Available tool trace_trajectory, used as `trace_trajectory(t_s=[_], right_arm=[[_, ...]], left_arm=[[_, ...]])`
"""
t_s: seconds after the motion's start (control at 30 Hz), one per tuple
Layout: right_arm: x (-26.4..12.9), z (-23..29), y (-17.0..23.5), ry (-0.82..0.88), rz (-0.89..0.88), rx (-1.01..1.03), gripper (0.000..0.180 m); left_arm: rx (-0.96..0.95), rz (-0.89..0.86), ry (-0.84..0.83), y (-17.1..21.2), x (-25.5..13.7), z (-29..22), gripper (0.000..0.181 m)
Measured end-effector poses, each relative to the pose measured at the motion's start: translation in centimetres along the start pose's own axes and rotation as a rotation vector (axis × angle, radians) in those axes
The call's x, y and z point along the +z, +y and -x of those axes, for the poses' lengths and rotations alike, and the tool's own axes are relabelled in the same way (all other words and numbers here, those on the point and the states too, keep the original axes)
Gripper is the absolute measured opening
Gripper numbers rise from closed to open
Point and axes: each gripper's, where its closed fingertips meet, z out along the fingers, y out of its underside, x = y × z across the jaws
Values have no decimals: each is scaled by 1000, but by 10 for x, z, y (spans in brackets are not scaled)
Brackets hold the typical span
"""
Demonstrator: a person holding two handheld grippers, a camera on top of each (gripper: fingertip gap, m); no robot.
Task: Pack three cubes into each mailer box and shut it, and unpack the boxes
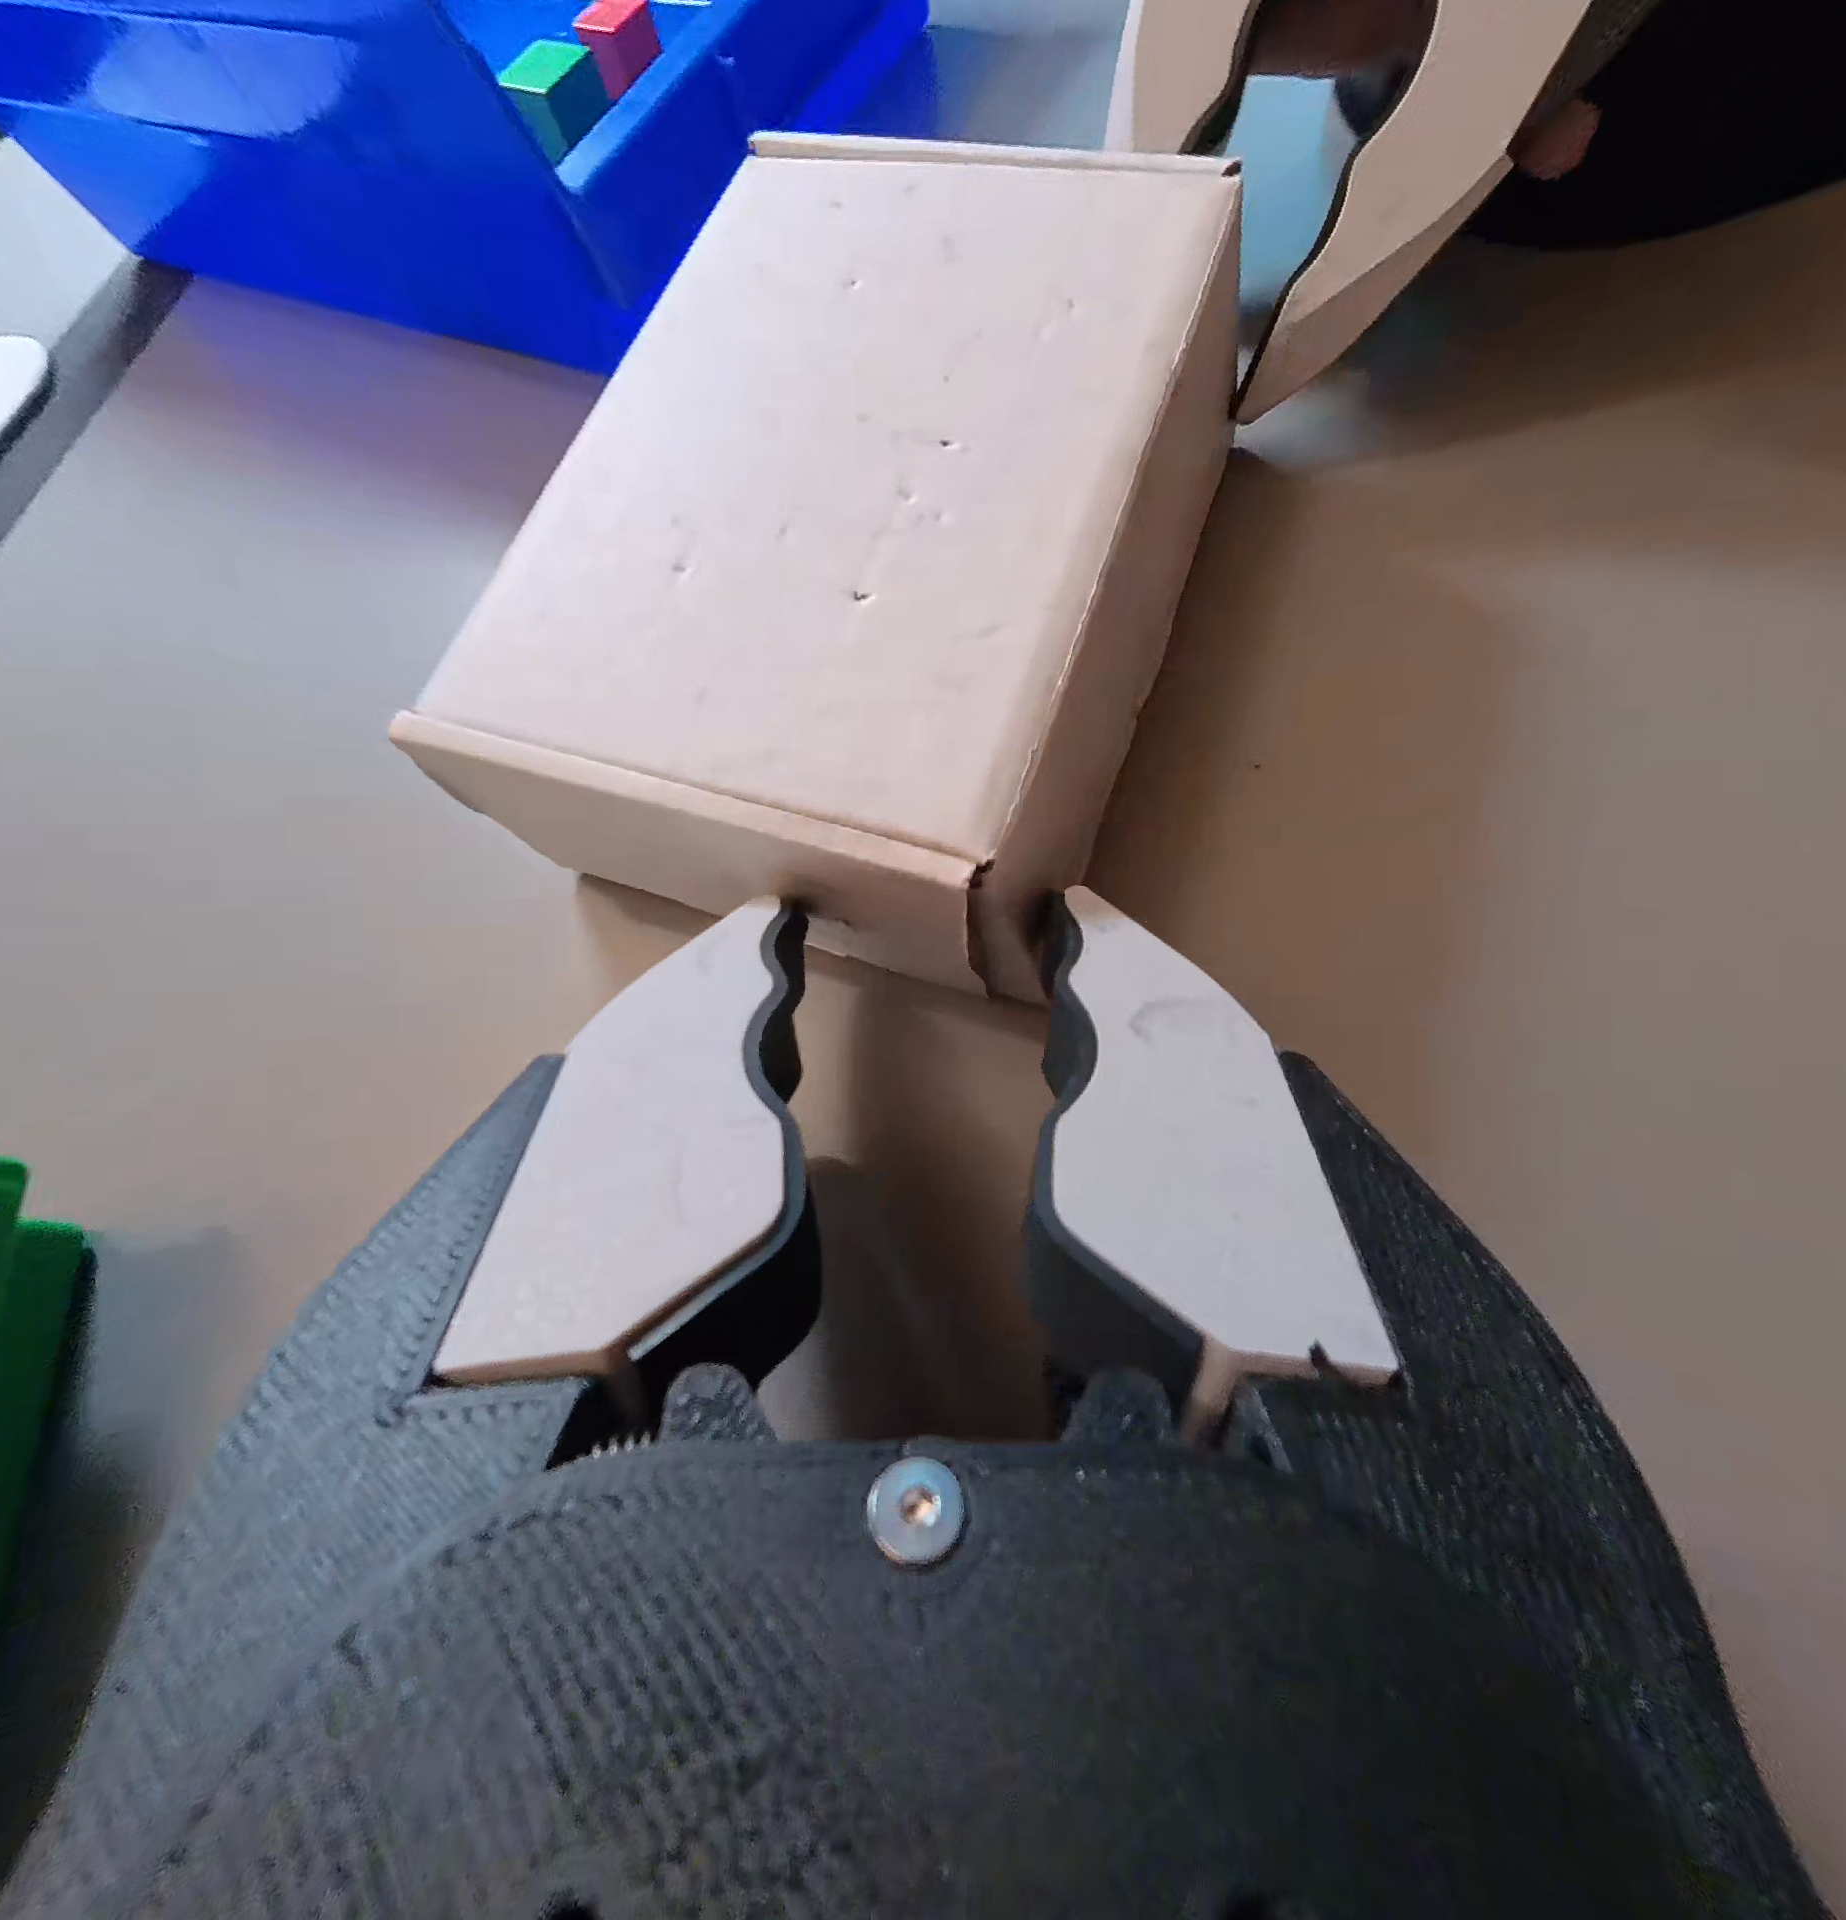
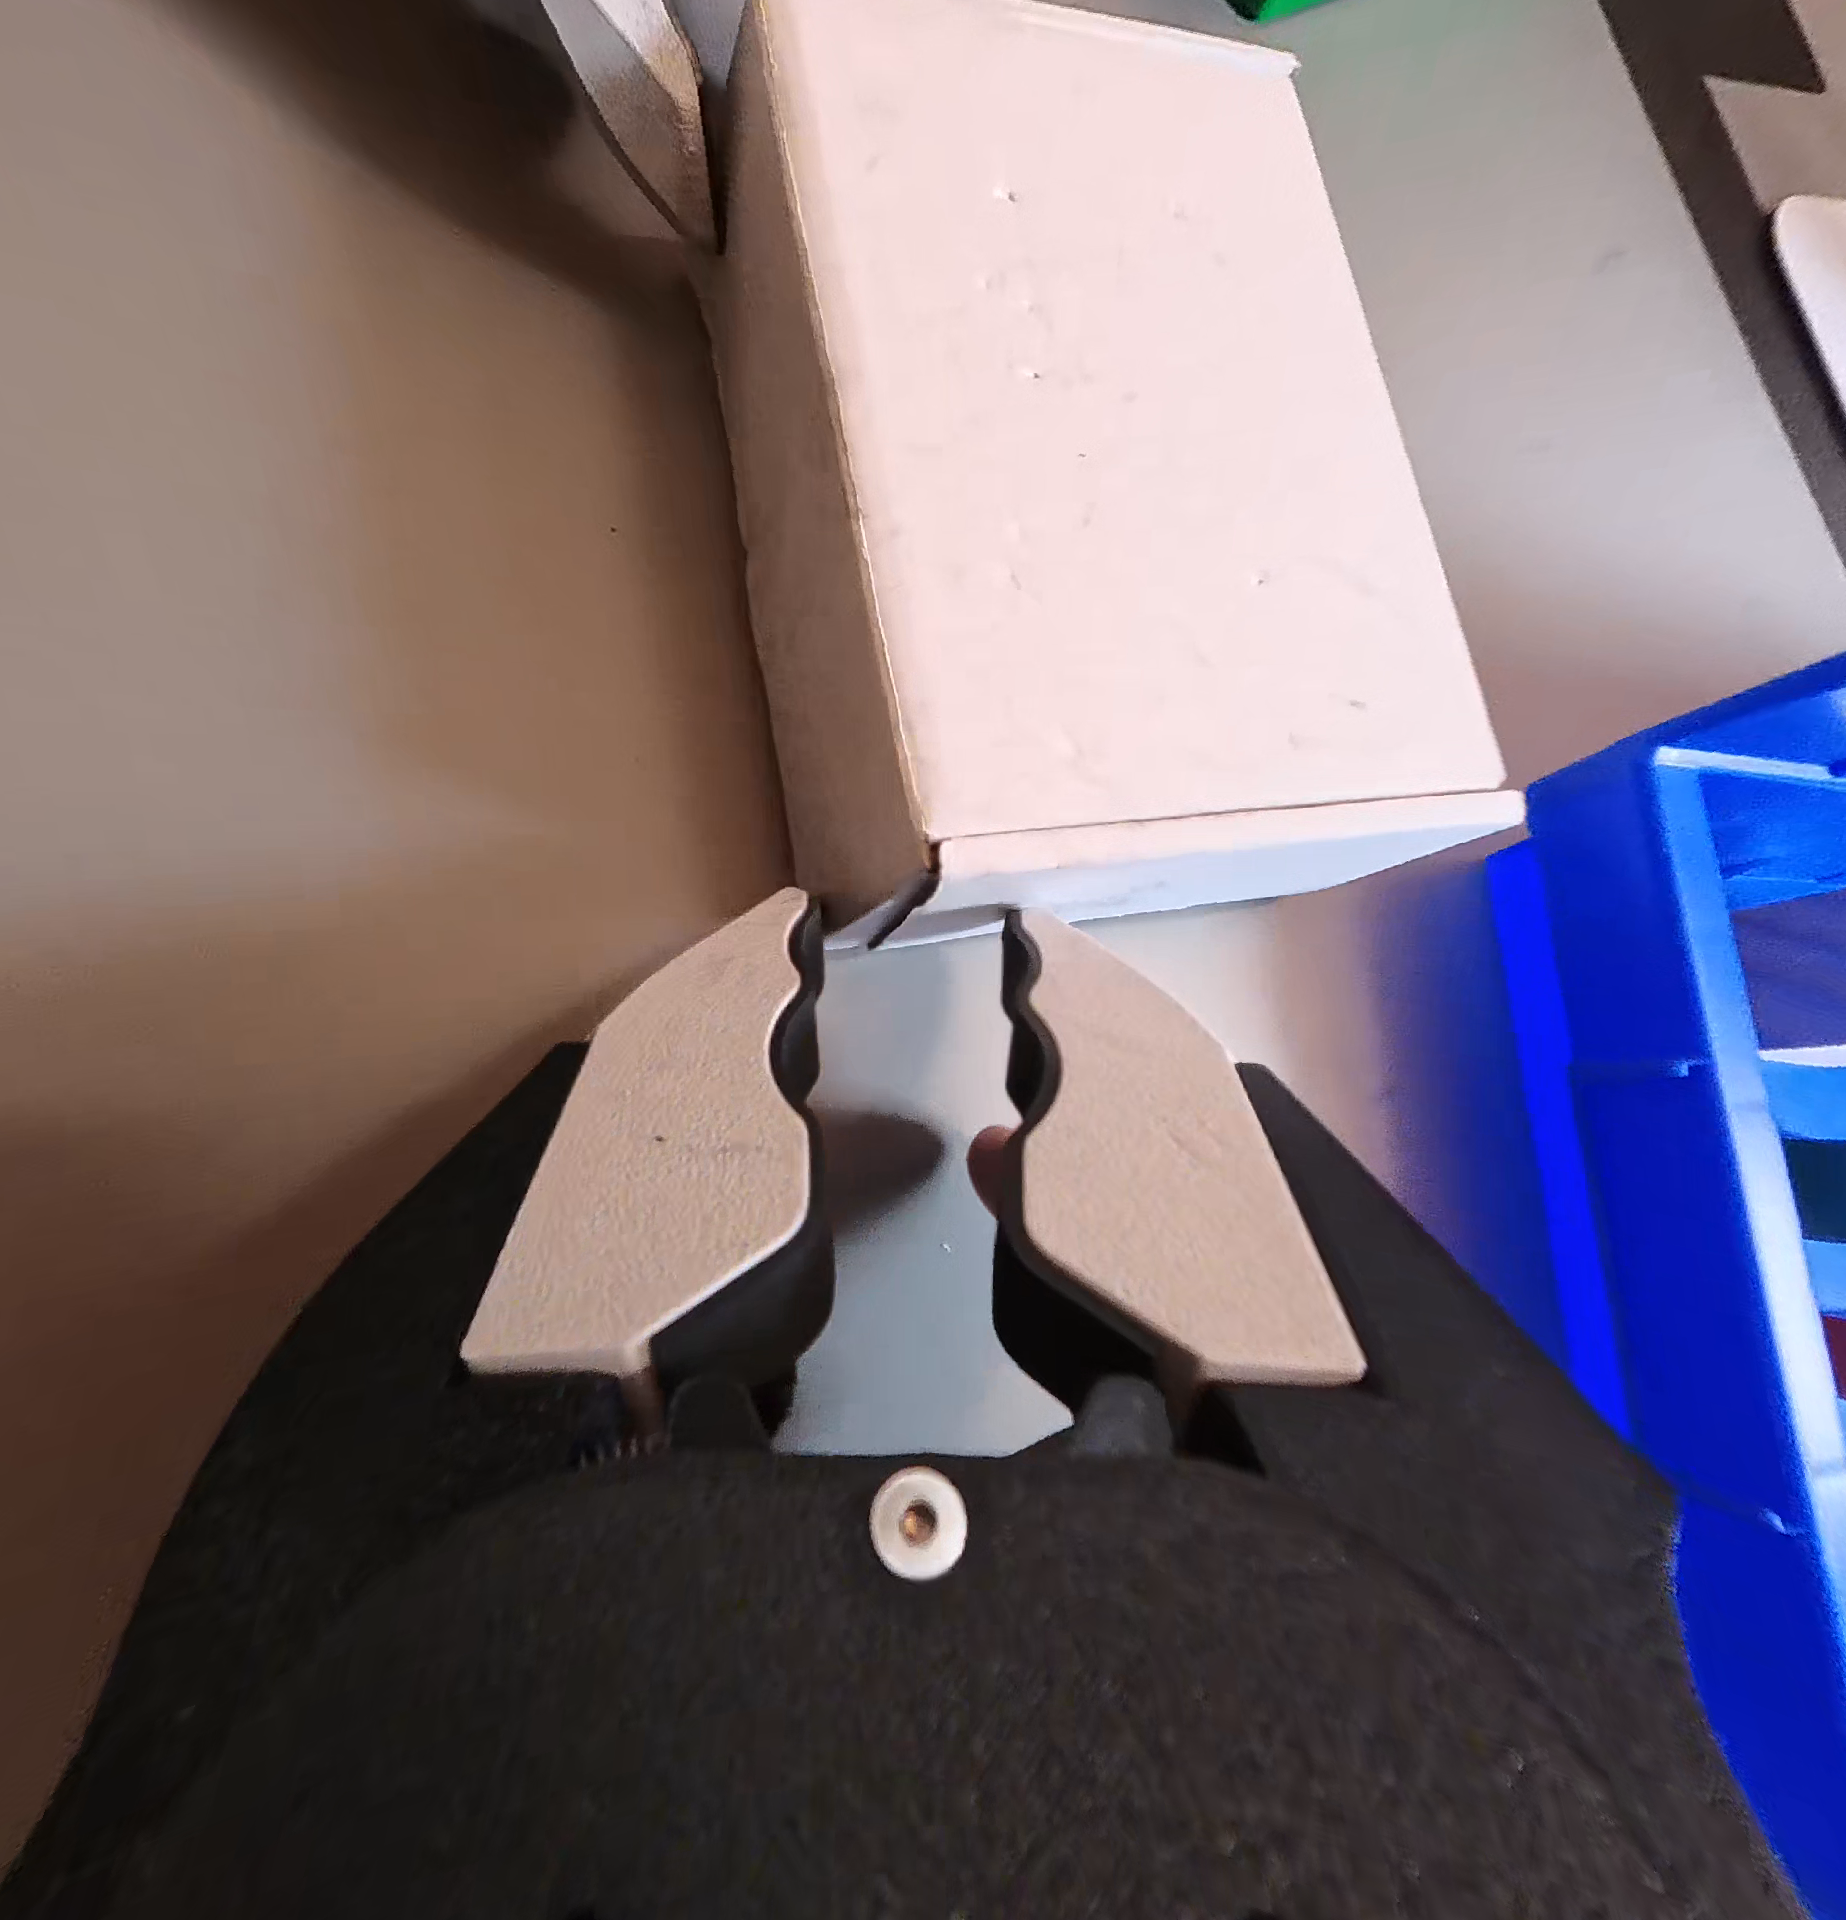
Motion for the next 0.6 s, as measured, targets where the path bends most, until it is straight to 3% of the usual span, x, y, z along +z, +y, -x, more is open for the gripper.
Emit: trace_trajectory(t_s=[0.1,0.33,0.43,0.5,0.6], right_arm=[[2,-3,2,15,7,-7,25],[3,-3,3,7,16,-3,19],[3,-5,2,8,11,21,22],[1,-3,1,-27,7,50,27],[2,-5,2,-46,13,65,34]], left_arm=[[29,13,-70,1,0,1,33],[9,12,-87,1,0,5,34],[-3,19,-46,3,-1,3,37],[1,28,-14,6,-2,0,56],[49,58,-6,12,-1,1,44]])
